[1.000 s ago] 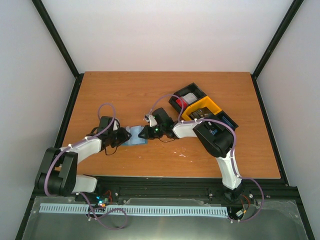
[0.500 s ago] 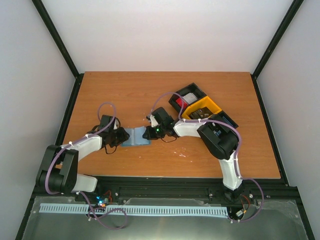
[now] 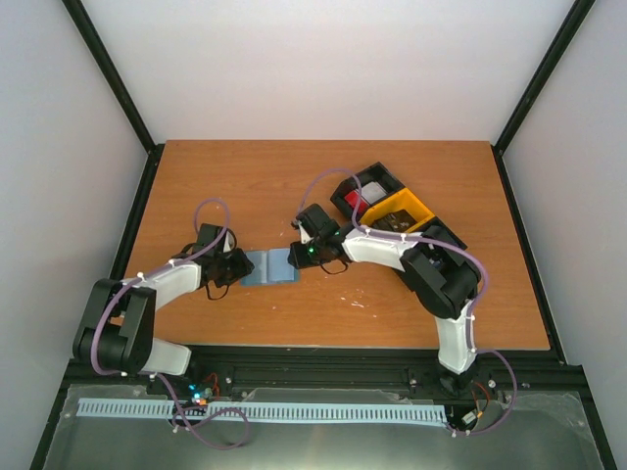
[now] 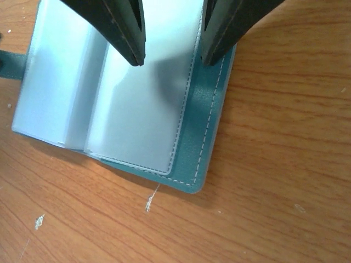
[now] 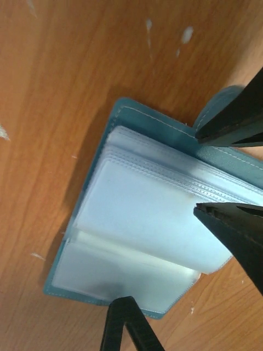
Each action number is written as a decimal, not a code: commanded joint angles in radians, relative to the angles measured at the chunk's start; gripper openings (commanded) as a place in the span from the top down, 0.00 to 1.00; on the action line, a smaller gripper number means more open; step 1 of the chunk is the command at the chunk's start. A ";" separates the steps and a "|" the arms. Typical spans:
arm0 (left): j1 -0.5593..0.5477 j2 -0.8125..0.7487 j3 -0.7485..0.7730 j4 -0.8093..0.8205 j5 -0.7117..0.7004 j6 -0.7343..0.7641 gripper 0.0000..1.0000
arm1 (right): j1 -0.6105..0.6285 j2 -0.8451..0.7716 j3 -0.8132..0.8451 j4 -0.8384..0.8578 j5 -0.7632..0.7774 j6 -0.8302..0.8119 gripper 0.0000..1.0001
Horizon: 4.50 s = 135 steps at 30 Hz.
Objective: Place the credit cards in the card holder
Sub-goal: Open the card holder at the center of the board, then pick up the credit card from the storage box.
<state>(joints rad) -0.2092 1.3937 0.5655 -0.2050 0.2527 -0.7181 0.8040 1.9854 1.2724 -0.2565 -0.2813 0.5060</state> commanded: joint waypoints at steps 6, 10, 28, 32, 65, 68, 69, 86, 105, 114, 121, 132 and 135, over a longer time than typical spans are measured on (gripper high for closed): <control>0.005 0.022 0.004 -0.014 0.011 0.014 0.74 | 0.138 -0.025 0.164 -0.180 0.318 -0.071 0.65; 0.005 -0.011 -0.009 -0.018 -0.018 -0.007 0.74 | 0.171 0.044 0.229 -0.178 0.300 -0.075 0.65; 0.005 -0.304 -0.038 -0.019 -0.006 -0.037 0.62 | 0.176 0.206 0.403 -0.242 0.175 -0.118 0.63; 0.006 -0.336 -0.052 0.007 0.040 -0.033 0.61 | 0.176 0.205 0.401 -0.245 0.196 -0.107 0.63; 0.005 -0.085 0.035 0.116 0.213 0.139 0.56 | -0.517 -0.411 0.093 -0.620 0.422 -0.700 0.63; 0.005 -0.090 0.042 0.119 0.209 0.140 0.56 | -0.519 -0.319 0.164 -0.611 0.352 -0.714 0.62; 0.005 -0.097 0.043 0.116 0.206 0.142 0.56 | -0.519 -0.282 0.195 -0.612 0.332 -0.712 0.61; 0.005 -0.097 0.046 0.099 0.160 0.158 0.57 | -0.398 0.065 0.293 -0.593 0.733 -0.592 0.55; 0.005 -0.072 0.045 0.102 0.135 0.163 0.58 | -0.399 0.087 0.252 -0.554 0.696 -0.604 0.54; 0.005 -0.070 0.048 0.101 0.125 0.166 0.58 | -0.414 0.085 0.252 -0.548 0.743 -0.607 0.55; 0.005 -0.062 0.058 0.096 0.125 0.170 0.58 | -0.424 0.069 0.256 -0.549 0.757 -0.615 0.56; 0.005 -0.066 0.060 0.092 0.123 0.173 0.58 | -0.422 0.038 0.254 -0.553 0.822 -0.606 0.62; 0.005 -0.066 0.059 0.091 0.121 0.172 0.58 | -0.420 0.033 0.254 -0.555 0.841 -0.605 0.64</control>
<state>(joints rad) -0.2085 1.3258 0.5846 -0.1062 0.3870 -0.5713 0.3870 2.0525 1.5269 -0.8181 0.4934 -0.1070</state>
